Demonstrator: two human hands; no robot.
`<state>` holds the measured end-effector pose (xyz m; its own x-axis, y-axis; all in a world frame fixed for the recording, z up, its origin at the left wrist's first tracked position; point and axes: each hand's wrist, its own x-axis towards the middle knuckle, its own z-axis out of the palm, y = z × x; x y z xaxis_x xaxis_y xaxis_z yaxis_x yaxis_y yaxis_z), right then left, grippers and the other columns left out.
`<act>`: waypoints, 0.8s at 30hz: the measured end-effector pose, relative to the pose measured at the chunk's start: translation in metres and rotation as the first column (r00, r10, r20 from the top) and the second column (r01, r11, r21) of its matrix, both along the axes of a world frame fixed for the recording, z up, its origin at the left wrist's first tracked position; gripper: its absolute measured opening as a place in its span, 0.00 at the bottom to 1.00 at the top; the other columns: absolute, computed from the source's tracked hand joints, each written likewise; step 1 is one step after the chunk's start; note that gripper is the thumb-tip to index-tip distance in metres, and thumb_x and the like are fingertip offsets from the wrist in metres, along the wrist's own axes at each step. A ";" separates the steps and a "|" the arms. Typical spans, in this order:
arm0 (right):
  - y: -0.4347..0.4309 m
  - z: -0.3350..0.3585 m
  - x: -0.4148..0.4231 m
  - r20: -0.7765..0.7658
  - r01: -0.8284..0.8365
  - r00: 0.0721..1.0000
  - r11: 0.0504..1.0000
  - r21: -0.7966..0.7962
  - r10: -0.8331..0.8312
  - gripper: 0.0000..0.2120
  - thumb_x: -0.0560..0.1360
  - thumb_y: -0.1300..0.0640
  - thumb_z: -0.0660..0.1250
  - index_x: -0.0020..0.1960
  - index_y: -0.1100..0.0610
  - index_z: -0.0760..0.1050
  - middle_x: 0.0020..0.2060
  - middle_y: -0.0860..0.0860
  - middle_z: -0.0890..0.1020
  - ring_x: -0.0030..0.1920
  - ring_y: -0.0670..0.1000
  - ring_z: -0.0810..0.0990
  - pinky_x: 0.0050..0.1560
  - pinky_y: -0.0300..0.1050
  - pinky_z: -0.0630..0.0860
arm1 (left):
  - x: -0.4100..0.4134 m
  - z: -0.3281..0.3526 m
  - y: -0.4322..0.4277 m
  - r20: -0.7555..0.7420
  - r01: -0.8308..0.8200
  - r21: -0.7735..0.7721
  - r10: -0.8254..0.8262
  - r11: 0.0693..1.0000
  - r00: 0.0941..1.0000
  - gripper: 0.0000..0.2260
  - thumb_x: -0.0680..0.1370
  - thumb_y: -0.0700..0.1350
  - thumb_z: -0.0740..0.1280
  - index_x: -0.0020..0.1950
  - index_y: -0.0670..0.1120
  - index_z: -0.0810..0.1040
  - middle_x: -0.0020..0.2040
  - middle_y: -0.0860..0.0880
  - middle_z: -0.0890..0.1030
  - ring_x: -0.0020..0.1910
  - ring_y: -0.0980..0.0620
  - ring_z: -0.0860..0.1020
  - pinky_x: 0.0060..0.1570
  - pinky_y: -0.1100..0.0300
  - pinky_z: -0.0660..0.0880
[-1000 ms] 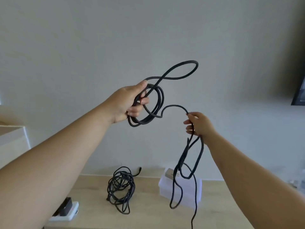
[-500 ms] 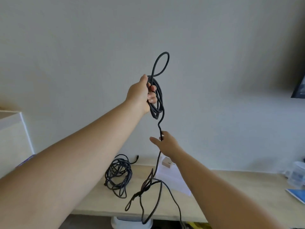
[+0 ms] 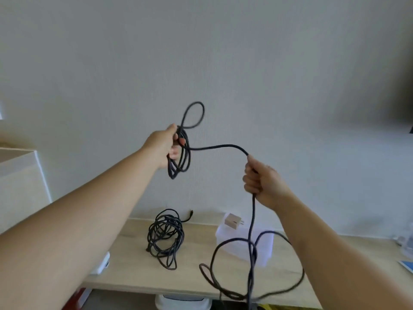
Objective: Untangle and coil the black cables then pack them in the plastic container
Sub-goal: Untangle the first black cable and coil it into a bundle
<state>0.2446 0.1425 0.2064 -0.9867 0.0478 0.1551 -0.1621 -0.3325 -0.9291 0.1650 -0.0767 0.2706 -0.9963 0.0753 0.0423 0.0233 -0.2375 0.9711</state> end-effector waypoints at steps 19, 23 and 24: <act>0.057 -0.099 -0.016 0.302 0.150 0.660 0.514 0.845 -0.688 0.30 0.78 0.53 0.63 0.73 0.65 0.57 0.71 0.64 0.62 0.70 0.61 0.65 0.66 0.52 0.66 | 0.010 -0.042 0.005 0.212 0.375 -0.340 -0.318 0.862 0.924 0.20 0.82 0.56 0.54 0.36 0.45 0.66 0.21 0.53 0.60 0.16 0.58 0.56 0.16 0.69 0.52; 0.015 -0.078 -0.020 0.100 0.103 0.826 0.322 0.941 -0.555 0.42 0.78 0.47 0.64 0.77 0.58 0.38 0.76 0.56 0.37 0.76 0.57 0.39 0.73 0.52 0.52 | 0.009 -0.051 0.014 0.254 0.420 -0.407 -0.342 0.811 0.905 0.18 0.81 0.54 0.57 0.36 0.46 0.66 0.20 0.54 0.60 0.16 0.59 0.56 0.15 0.68 0.52; 0.006 -0.073 -0.021 0.027 0.141 0.874 0.306 0.941 -0.485 0.43 0.77 0.47 0.65 0.77 0.56 0.39 0.76 0.54 0.36 0.76 0.55 0.38 0.73 0.52 0.51 | 0.011 -0.052 0.016 0.268 0.442 -0.413 -0.358 0.796 0.894 0.17 0.81 0.54 0.58 0.36 0.46 0.66 0.20 0.54 0.60 0.16 0.59 0.56 0.14 0.68 0.52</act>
